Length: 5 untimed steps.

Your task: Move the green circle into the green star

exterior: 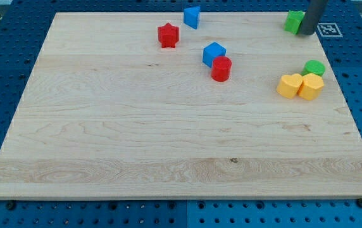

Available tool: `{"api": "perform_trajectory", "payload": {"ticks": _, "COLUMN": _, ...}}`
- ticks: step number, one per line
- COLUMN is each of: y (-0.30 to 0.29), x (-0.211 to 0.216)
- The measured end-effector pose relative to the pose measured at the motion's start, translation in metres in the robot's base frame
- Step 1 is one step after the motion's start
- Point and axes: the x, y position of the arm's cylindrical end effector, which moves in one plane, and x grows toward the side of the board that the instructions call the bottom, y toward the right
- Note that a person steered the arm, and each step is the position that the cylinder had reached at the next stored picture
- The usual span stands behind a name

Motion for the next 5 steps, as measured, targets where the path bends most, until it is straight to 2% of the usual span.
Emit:
{"api": "perform_trajectory", "payload": {"ticks": 1, "y": 0.015, "x": 0.034}}
{"api": "perform_trajectory", "payload": {"ticks": 2, "y": -0.002, "x": 0.064}}
{"api": "perform_trajectory", "payload": {"ticks": 3, "y": -0.039, "x": 0.071}}
{"api": "perform_trajectory", "payload": {"ticks": 5, "y": -0.073, "x": 0.149}}
